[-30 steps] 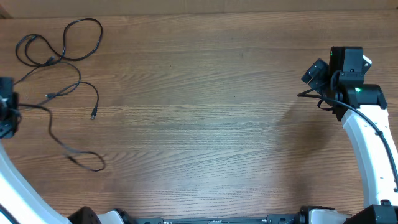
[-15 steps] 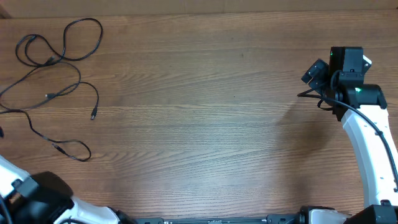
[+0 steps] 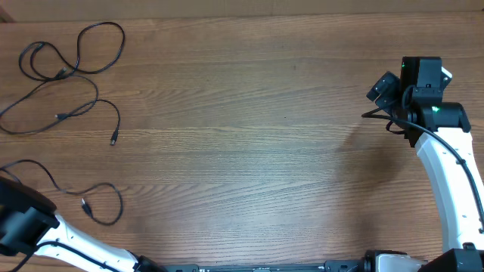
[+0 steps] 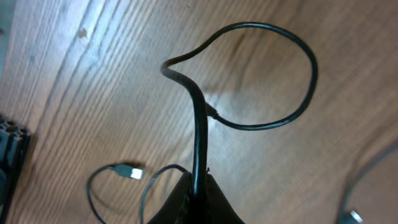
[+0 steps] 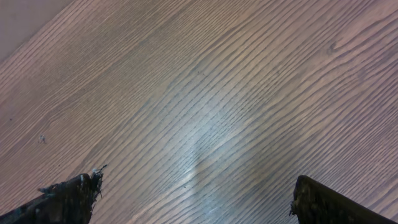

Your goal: Untangle cables

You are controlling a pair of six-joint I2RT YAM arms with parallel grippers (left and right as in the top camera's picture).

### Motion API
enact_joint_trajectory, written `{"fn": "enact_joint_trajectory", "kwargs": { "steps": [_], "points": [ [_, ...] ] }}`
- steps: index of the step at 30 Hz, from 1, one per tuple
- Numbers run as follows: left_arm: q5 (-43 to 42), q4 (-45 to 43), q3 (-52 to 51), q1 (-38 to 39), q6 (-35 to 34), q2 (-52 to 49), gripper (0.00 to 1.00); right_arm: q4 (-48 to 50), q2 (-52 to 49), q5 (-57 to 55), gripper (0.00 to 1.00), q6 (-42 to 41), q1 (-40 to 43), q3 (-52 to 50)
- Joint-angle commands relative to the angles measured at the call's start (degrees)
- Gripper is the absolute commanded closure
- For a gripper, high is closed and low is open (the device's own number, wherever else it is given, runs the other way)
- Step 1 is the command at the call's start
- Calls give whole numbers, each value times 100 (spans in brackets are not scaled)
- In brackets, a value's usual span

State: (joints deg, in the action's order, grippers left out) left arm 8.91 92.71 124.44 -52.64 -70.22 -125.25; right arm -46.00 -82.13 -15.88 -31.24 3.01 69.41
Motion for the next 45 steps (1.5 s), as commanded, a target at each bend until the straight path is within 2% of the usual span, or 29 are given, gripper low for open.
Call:
{"fn": "enact_joint_trajectory", "kwargs": {
  "steps": [1,5,7,11,14,15,17,19,20,22,23,24,25,26,32,34,36,39,45],
  "points": [
    [389,-26,39,-72,-234,-223,92,28,90,-81,0,24,35,31],
    [481,-420,39,-74,-271,-313,91,26,90,-81,0,24,35,31],
    [501,-647,39,-76,-339,-345,86,28,90,-81,0,24,35,31],
    [501,-1064,39,-74,-348,-389,87,26,90,-81,0,24,35,31],
    [498,-1399,39,-68,74,-389,83,26,90,-81,0,24,35,31],
    [498,-1449,39,-63,372,-389,79,26,90,-81,0,24,35,31],
    [216,-1458,39,-63,1080,-389,45,26,90,-81,0,24,35,31],
    [-282,-1460,39,-63,1646,-389,39,26,90,-81,0,24,35,31],
    [-879,-1508,39,-59,2361,-389,39,26,90,-81,0,24,35,31],
    [-1517,-1543,39,-2,3204,-389,38,26,90,-81,0,24,35,31],
    [-1683,-1515,39,37,3464,-389,34,26,90,-81,0,24,35,31],
    [-1775,-1469,39,70,3606,-389,28,26,90,-81,0,24,35,31],
    [-1792,-1300,39,168,3724,-389,5,26,90,-81,0,24,35,31],
    [-1790,-1204,39,225,3735,-389,1,26,90,-81,0,24,35,31],
    [-1578,-769,37,804,3620,-389,0,26,90,-81,0,24,35,31],
    [-1082,-656,7,1008,3239,-389,0,26,90,-81,0,24,35,31],
    [-302,-529,-201,1209,2507,-389,1,26,90,-81,0,24,35,31],
    [46,-660,-603,1272,2118,-389,1,26,90,-81,0,24,35,31],
    [295,-2041,-1589,1270,2695,-389,0,26,90,-81,0,24,35,31]
  ]
}}
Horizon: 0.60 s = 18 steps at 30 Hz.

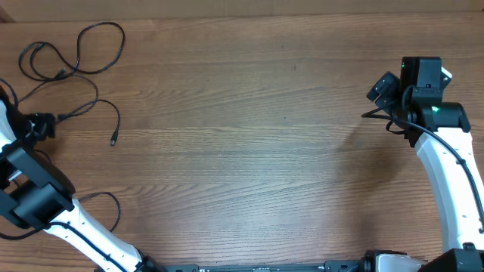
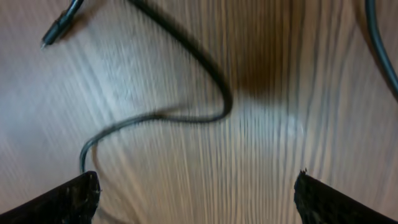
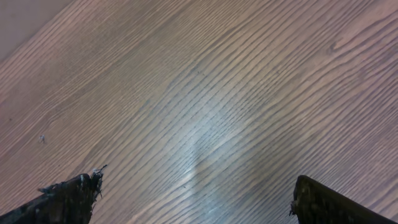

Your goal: Untangle cables

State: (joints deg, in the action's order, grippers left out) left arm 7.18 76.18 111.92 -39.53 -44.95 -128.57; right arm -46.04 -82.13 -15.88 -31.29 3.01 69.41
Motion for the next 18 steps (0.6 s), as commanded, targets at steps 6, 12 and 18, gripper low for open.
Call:
{"fn": "enact_joint_trajectory", "kwargs": {
  "steps": [6,12,18],
  "points": [
    [671,-1794,-1034,-42,422,-57,5,33,90,-81,0,28,35,31],
    [627,-2415,-1318,-42,466,-57,63,31,90,-81,0,28,35,31],
    [629,-2822,-1318,-81,251,-57,90,33,90,-81,0,28,35,31]
  ]
}}
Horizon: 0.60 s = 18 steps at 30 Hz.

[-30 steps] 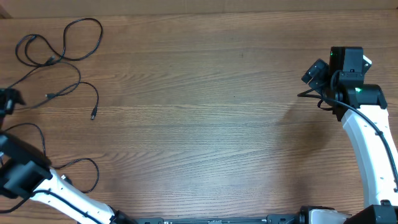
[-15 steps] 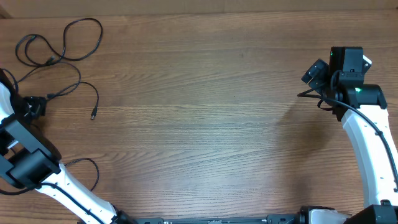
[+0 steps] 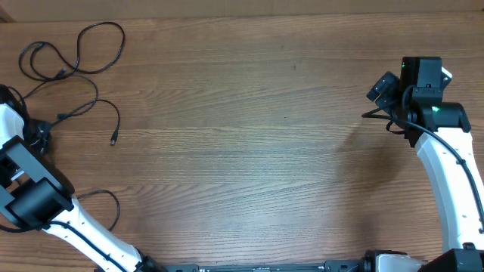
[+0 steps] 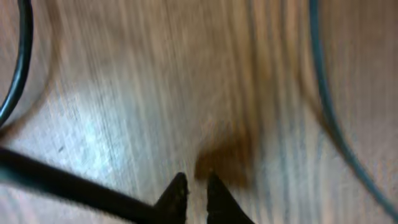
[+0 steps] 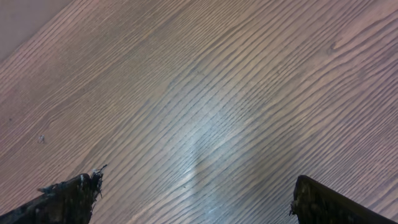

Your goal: Untangle cables

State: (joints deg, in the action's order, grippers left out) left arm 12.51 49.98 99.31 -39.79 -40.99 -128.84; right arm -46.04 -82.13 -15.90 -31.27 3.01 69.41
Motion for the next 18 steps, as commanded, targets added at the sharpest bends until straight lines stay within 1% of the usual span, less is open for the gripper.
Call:
{"fn": "enact_joint_trajectory", "kwargs": {
  "steps": [1,2,3,7,9,13,15,18],
  "points": [
    [94,-286,-48,-55,-144,-31,92,31,90,-79,0,26,35,31],
    [44,-341,-35,-55,-142,-31,93,31,90,-79,0,26,35,31],
    [-188,-393,-17,-61,-153,-31,93,31,90,-79,0,26,35,31],
    [-1478,-538,-15,-157,-951,-31,96,31,90,-79,0,26,35,31],
    [-1670,-542,-15,-186,-1165,-31,96,31,90,-79,0,26,35,31],
    [-1178,-407,-15,-236,-1574,-31,96,31,90,-79,0,26,35,31],
    [-774,-293,-15,-332,-1801,-31,96,31,90,-79,0,26,35,31],
    [-763,-358,-15,-470,-1840,-31,96,31,90,-79,0,26,35,31]
  ]
}}
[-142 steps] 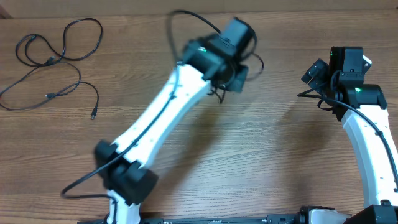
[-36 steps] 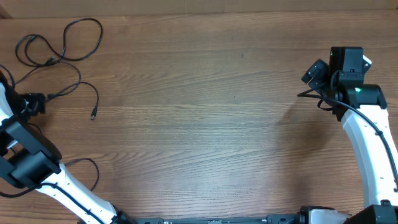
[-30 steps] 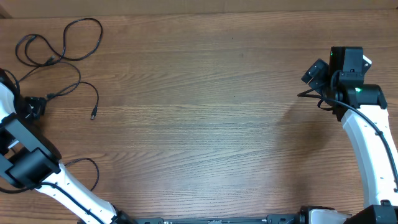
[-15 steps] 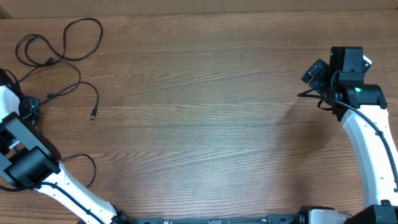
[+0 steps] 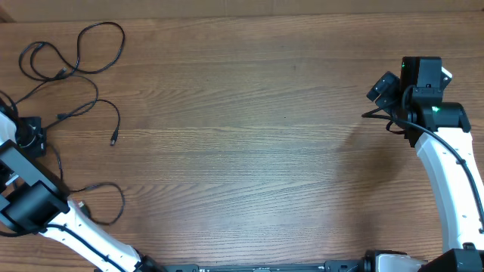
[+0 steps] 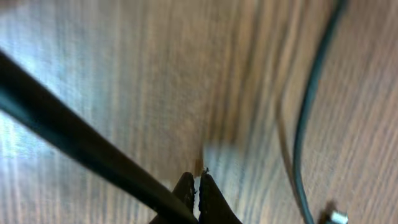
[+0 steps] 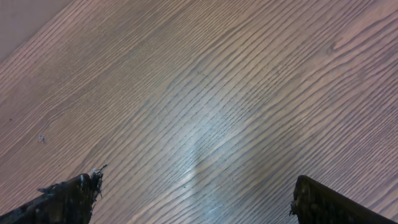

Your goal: Untangle cables

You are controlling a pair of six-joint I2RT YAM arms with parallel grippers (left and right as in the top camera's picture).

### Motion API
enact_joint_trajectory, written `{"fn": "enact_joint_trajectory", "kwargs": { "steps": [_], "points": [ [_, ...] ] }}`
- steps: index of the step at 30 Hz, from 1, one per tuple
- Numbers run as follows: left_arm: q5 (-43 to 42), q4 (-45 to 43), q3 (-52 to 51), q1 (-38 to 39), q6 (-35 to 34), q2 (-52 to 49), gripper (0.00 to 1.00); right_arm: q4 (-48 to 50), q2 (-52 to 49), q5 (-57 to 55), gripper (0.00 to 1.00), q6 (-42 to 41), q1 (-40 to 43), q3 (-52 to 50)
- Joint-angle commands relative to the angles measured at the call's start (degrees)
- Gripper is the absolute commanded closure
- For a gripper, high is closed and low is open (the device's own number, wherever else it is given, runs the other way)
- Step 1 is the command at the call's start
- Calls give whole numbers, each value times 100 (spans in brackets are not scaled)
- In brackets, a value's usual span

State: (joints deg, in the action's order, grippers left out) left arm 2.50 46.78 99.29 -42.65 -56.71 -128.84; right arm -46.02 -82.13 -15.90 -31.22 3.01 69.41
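Thin black cables lie at the table's left. A looped tangle sits at the far left corner, and one strand ends in a plug. Another cable loops near the front left. My left gripper is at the left edge between them. In the left wrist view it is shut, and a thick-looking black cable runs from the upper left down into the fingers' base. My right gripper stands open over bare wood at the far right.
A second thin cable runs along the right of the left wrist view, with a plug at its lower end. The wooden table stretches between the two arms.
My left gripper has shut fully and now has the black cable at its fingers. The front-left cable has shifted, and its plug now shows beside the arm. The right arm has not moved.
My left gripper was at the front left corner, shut on a cable. Then it stood open farther back by the left edge, over cable strands. It was then nearly shut beside a cable, and now it is shut on one. The right gripper stayed open throughout.
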Motion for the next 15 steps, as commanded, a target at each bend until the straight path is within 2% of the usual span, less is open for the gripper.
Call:
{"fn": "enact_joint_trajectory", "kwargs": {
  "steps": [1,4,7,10,15],
  "points": [
    [-2,-199,-13,-267,-258,-31,96,28,90,-79,0,22,35,31],
    [-754,-396,142,-479,-203,-7,96,31,90,-79,0,22,35,31],
    [-774,-363,428,-588,-74,26,96,28,90,-79,0,20,35,31],
    [-789,-354,660,-540,450,28,96,28,90,-79,0,22,35,31],
    [-750,-358,662,-522,448,26,96,28,90,-79,0,22,35,31]
  ]
}}
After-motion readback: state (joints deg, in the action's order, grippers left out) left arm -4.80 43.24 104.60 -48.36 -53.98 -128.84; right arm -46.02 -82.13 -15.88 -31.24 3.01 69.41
